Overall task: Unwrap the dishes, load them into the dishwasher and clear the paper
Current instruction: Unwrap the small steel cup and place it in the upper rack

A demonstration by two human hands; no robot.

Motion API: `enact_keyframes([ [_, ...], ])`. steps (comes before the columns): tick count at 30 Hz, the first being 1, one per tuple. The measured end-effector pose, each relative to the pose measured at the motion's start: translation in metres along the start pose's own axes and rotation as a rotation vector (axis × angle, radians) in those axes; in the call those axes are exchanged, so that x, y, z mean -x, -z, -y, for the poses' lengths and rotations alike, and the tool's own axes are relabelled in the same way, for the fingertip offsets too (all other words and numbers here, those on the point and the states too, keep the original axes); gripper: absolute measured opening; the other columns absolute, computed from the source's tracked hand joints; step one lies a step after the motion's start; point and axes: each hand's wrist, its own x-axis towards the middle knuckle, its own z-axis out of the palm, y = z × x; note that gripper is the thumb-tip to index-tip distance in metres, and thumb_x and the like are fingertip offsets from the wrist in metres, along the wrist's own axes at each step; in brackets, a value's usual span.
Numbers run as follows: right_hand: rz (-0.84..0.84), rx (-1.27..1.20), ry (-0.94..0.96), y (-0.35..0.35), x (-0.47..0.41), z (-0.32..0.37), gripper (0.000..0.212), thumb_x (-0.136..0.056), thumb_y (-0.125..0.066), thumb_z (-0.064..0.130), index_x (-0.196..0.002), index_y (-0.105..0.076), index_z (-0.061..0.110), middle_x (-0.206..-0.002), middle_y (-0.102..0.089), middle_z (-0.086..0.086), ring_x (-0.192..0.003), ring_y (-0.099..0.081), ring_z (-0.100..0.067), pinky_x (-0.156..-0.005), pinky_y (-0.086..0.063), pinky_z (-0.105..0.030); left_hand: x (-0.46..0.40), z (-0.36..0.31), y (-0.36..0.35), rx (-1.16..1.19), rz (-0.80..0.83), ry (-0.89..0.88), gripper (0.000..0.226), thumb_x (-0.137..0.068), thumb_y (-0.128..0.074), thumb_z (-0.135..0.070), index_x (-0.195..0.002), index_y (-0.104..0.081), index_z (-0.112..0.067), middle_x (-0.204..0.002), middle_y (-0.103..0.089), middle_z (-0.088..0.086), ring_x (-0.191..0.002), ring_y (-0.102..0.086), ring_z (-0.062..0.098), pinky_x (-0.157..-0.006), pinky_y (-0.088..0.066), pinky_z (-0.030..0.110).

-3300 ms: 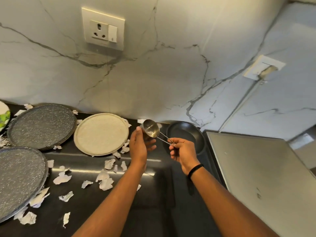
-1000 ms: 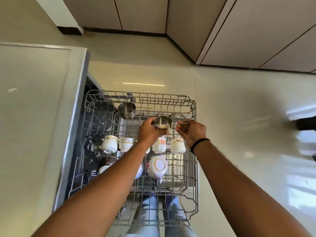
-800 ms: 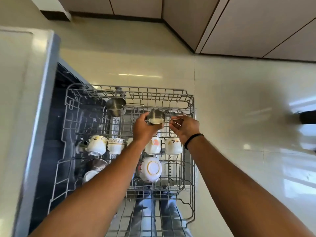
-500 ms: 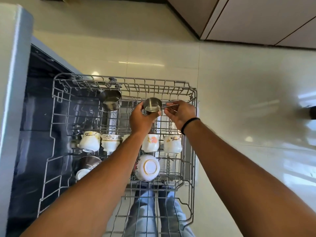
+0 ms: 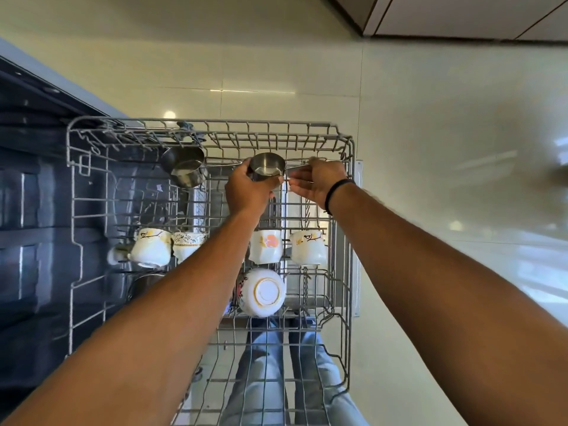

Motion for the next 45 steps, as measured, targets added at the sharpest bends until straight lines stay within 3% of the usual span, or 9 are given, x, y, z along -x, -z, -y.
enact_keyframes([
  [3, 0.011, 0.039, 0.014, 0.004, -0.001, -0.003, 0.027, -0.107, -0.045, 0.018, -0.109, -0.062, -0.002, -0.090, -0.073, -0.016, -0.064, -0.069, -0.025, -0.061, -0.061, -0.035, 0.001, 0.003, -0.003, -0.023, -0.026, -0.014, 0.072, -0.067, -0.093, -0.021, -0.131, -0.062, -0.016, -0.117, -0.070, 0.001, -0.095, -0.072, 0.023, -0.057, -0.060, 0.026],
  [6, 0.037, 0.055, 0.041, 0.006, 0.004, -0.005, 0.018, -0.104, -0.049, 0.016, -0.105, -0.061, 0.002, -0.084, -0.069, -0.013, -0.063, -0.067, -0.025, -0.057, -0.060, -0.033, 0.005, 0.003, -0.001, -0.083, -0.066, -0.038, 0.087, -0.063, -0.095, -0.033, -0.139, -0.056, -0.018, -0.126, -0.067, 0.000, -0.108, -0.067, 0.020, -0.084, -0.061, 0.042],
  [11, 0.081, 0.065, 0.082, 0.011, 0.019, -0.019, 0.020, -0.104, -0.051, 0.017, -0.112, -0.061, 0.001, -0.084, -0.065, -0.013, -0.068, -0.065, -0.026, -0.061, -0.062, -0.035, 0.025, 0.005, 0.005, -0.126, -0.098, -0.069, 0.089, -0.067, -0.093, -0.032, -0.144, -0.051, -0.016, -0.139, -0.061, 0.003, -0.124, -0.057, 0.019, -0.094, -0.046, 0.026],
  [17, 0.091, 0.098, 0.081, 0.021, 0.060, -0.052, 0.023, -0.104, -0.052, 0.021, -0.113, -0.060, 0.000, -0.087, -0.066, -0.015, -0.062, -0.066, -0.024, -0.059, -0.060, -0.034, 0.084, 0.026, 0.024, -0.147, -0.065, -0.098, 0.083, -0.073, -0.088, -0.026, -0.145, -0.050, -0.013, -0.146, -0.056, 0.006, -0.136, -0.050, 0.021, -0.107, -0.046, 0.035],
  [24, 0.111, 0.091, 0.101, 0.036, 0.131, -0.088, 0.019, -0.102, -0.054, 0.017, -0.109, -0.061, 0.000, -0.087, -0.067, -0.017, -0.061, -0.064, -0.026, -0.056, -0.059, -0.031, 0.162, 0.039, 0.057, -0.114, -0.079, -0.102, 0.074, -0.074, -0.089, -0.028, -0.139, -0.058, -0.013, -0.135, -0.065, 0.002, -0.122, -0.061, 0.019, -0.099, -0.051, 0.037],
  [28, 0.141, 0.118, 0.126, 0.040, 0.177, -0.101, 0.015, -0.101, -0.056, 0.016, -0.102, -0.062, 0.002, -0.085, -0.069, -0.017, -0.068, -0.066, -0.031, -0.055, -0.060, -0.032, 0.202, 0.034, 0.080, -0.019, -0.087, -0.100, 0.059, -0.076, -0.087, -0.021, -0.131, -0.064, -0.011, -0.116, -0.070, -0.006, -0.092, -0.068, 0.014, -0.087, -0.056, 0.035],
  [38, 0.263, 0.323, 0.255, 0.035, 0.258, -0.104, 0.020, -0.100, -0.058, 0.018, -0.109, -0.065, 0.001, -0.090, -0.069, -0.016, -0.064, -0.063, -0.027, -0.060, -0.056, -0.033, 0.259, 0.024, 0.147, 0.218, -0.192, -0.079, 0.043, -0.068, -0.071, -0.056, -0.101, -0.071, -0.028, -0.103, -0.074, -0.007, -0.085, -0.074, 0.025, -0.079, -0.060, 0.052],
  [42, 0.335, 0.361, 0.317, 0.019, 0.286, -0.106, 0.019, -0.099, -0.060, 0.020, -0.108, -0.067, 0.004, -0.085, -0.071, -0.012, -0.065, -0.065, -0.025, -0.063, -0.056, -0.034, 0.280, 0.024, 0.179, 0.324, -0.231, -0.097, 0.014, -0.084, -0.078, -0.031, -0.095, -0.069, -0.031, -0.100, -0.075, -0.002, -0.087, -0.073, 0.022, -0.078, -0.061, 0.051],
  [45, 0.405, 0.425, 0.342, 0.003, 0.305, -0.117, 0.021, -0.099, -0.061, 0.020, -0.108, -0.068, 0.003, -0.083, -0.072, -0.011, -0.066, -0.065, -0.025, -0.062, -0.055, -0.032, 0.293, 0.033, 0.201, 0.418, -0.294, -0.082, 0.016, -0.082, -0.079, -0.026, -0.097, -0.073, -0.026, -0.093, -0.075, -0.004, -0.088, -0.073, 0.026, -0.081, -0.060, 0.055],
])
